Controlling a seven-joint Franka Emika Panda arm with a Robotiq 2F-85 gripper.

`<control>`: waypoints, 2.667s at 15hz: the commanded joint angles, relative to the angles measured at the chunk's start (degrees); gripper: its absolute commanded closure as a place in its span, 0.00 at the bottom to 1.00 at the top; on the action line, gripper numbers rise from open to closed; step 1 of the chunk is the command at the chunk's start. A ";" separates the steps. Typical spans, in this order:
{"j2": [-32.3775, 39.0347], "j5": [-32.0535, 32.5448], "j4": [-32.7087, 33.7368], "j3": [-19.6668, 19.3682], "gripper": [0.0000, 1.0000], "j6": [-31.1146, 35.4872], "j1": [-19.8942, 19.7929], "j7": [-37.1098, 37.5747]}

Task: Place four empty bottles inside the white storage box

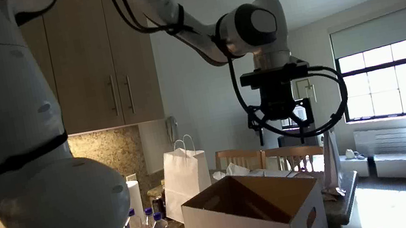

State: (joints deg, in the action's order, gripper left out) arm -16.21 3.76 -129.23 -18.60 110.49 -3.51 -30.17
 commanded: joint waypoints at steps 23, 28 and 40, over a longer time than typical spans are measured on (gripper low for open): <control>0.16 -0.45 0.08 1.44 0.00 -0.09 -1.57 -0.37; -2.17 -0.18 -2.82 2.96 0.00 3.11 -1.48 2.95; -11.80 2.16 -17.82 17.76 0.00 16.52 1.16 26.80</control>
State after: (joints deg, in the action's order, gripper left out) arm -24.73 4.95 -144.43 -3.70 127.74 -3.37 -6.85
